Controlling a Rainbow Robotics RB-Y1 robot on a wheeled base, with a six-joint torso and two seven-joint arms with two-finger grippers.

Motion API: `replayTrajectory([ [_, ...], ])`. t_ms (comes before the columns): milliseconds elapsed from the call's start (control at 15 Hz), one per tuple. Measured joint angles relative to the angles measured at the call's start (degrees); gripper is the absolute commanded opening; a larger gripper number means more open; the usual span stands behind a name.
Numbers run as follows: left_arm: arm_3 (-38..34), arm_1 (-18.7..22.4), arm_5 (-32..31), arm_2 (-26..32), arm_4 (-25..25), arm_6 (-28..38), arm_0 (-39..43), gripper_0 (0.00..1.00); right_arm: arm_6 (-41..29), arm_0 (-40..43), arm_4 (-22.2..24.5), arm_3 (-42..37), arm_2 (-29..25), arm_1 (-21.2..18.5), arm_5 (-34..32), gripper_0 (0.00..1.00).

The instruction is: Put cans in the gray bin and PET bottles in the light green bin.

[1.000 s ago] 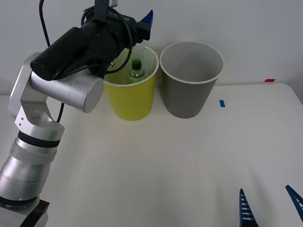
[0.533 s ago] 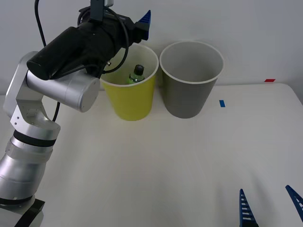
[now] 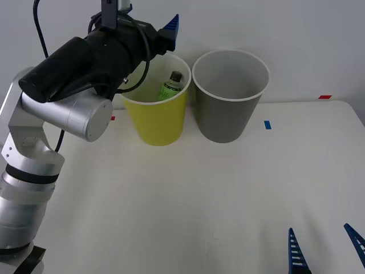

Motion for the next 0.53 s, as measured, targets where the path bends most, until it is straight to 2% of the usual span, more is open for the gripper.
replayTrajectory([
  [533, -17.71, 1.31, 0.39, 5.30, 0.11, -1.74, 19.61, 1.00, 0.00, 0.00, 0.00, 0.00, 0.00, 0.00, 0.00, 1.00],
])
